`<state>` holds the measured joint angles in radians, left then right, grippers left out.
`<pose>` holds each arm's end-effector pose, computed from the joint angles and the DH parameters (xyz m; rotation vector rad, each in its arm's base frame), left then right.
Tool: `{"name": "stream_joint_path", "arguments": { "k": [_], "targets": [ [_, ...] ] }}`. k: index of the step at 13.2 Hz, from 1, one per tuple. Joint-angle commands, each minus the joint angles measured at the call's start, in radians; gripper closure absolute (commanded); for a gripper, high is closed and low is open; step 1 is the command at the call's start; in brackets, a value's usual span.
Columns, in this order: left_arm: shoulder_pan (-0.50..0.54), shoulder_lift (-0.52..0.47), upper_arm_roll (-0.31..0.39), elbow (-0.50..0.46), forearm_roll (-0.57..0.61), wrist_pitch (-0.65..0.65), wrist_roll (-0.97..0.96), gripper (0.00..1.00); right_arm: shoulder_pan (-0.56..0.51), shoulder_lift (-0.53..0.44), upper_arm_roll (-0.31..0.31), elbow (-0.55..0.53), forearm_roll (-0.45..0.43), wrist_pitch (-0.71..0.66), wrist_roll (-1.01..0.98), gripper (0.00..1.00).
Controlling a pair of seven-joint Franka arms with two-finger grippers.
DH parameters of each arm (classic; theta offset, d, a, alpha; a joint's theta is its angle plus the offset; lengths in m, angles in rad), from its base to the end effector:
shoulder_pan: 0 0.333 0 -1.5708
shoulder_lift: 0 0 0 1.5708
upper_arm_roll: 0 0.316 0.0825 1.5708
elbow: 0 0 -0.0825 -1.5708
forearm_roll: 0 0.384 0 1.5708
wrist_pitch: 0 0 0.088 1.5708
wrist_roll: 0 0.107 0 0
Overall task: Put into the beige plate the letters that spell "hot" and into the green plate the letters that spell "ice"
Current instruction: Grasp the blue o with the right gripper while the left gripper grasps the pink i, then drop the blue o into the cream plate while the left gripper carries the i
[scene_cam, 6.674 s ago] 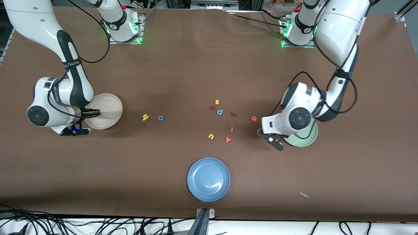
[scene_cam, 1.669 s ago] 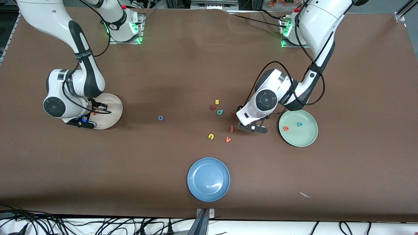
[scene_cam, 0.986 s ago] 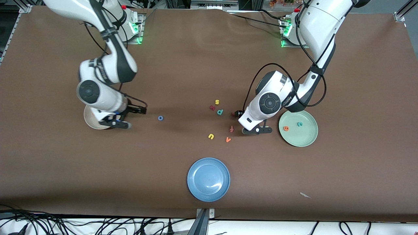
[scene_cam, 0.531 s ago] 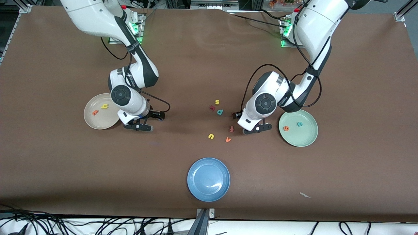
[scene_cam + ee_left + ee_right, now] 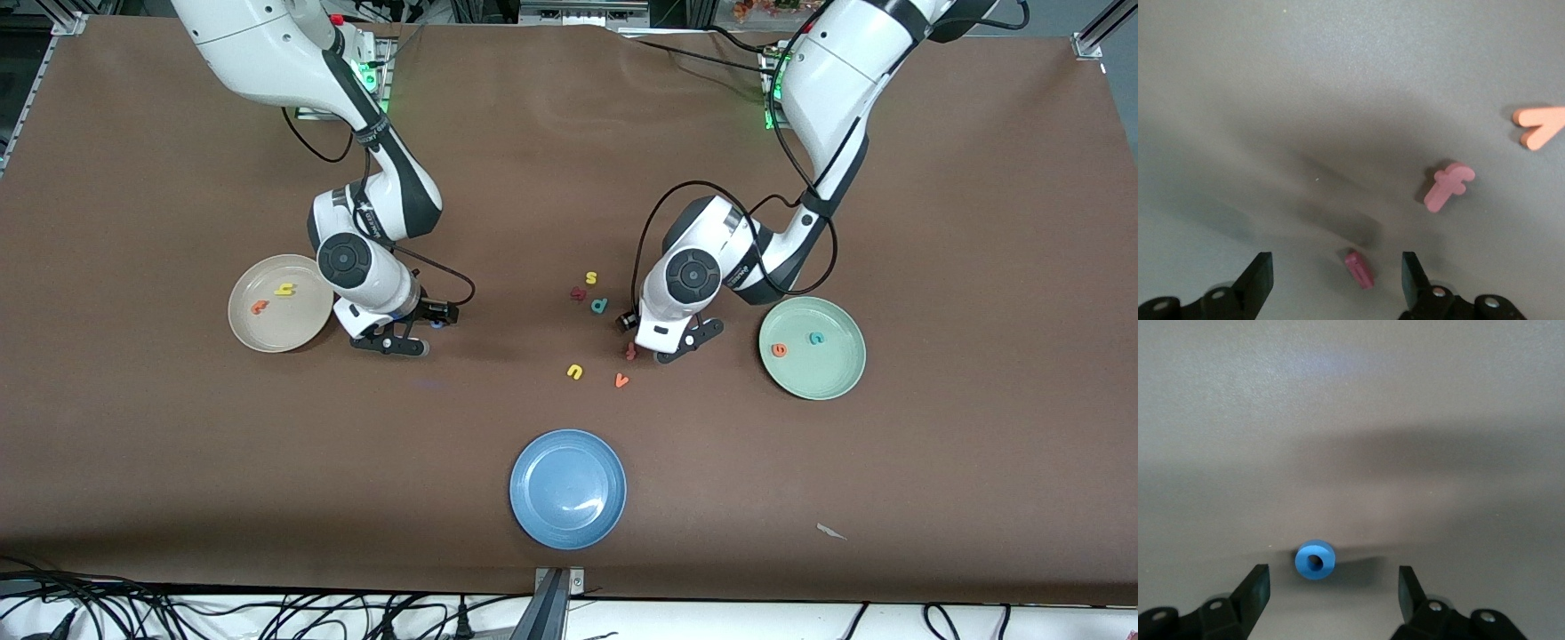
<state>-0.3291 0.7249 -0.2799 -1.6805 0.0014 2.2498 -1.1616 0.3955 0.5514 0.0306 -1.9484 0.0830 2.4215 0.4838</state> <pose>0.5545 -0.3659 0.1819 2.9611 0.9274 -0.3535 0.5566 0.2526 0.1873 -3.1044 0.1961 0.1565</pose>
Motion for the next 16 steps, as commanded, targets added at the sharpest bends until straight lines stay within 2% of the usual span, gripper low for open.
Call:
{"name": "stream_joint_path", "arguments": {
  "k": [1, 4, 7, 8, 9, 10, 11, 12, 14, 16],
  "targets": [
    [-0.005, 0.027, 0.004, 0.022, -0.078, 0.025, -0.033, 0.32, 0.000, 0.019, 0.005, 0.008, 0.017, 0.022, 0.006, 0.23],
    [-0.016, 0.027, 0.004, 0.022, -0.100, 0.025, -0.073, 0.49, 0.000, 0.038, 0.005, 0.008, 0.017, 0.051, 0.005, 0.23],
    [-0.027, 0.034, 0.004, 0.012, -0.103, 0.025, -0.075, 0.59, 0.000, 0.038, 0.006, 0.008, 0.017, 0.050, 0.006, 0.45],
    [-0.025, 0.034, 0.002, 0.012, -0.104, 0.024, -0.079, 0.67, 0.000, 0.038, 0.006, 0.006, 0.017, 0.047, 0.006, 0.46],
    [-0.027, 0.034, 0.004, 0.012, -0.103, 0.020, -0.081, 0.70, 0.002, 0.038, 0.006, 0.005, 0.017, 0.047, 0.006, 0.46],
    [-0.027, 0.036, 0.004, 0.013, -0.101, 0.020, -0.079, 0.85, 0.002, 0.038, 0.006, 0.005, 0.017, 0.045, 0.006, 0.50],
    [-0.024, 0.034, 0.004, 0.015, -0.101, 0.014, -0.070, 0.96, 0.002, 0.038, 0.008, 0.005, 0.017, 0.045, 0.006, 0.55],
    [-0.021, 0.031, 0.004, 0.018, -0.100, 0.010, -0.073, 1.00, 0.005, 0.038, 0.008, 0.005, 0.017, 0.045, 0.006, 0.57],
    [-0.015, 0.025, 0.004, 0.021, -0.098, 0.010, -0.073, 1.00, 0.008, 0.038, 0.008, 0.005, 0.017, 0.044, 0.006, 0.69],
    [-0.011, 0.018, 0.005, 0.022, -0.095, -0.007, -0.073, 1.00, 0.011, 0.039, 0.008, 0.003, 0.017, 0.044, 0.006, 0.69]
  ]
}}
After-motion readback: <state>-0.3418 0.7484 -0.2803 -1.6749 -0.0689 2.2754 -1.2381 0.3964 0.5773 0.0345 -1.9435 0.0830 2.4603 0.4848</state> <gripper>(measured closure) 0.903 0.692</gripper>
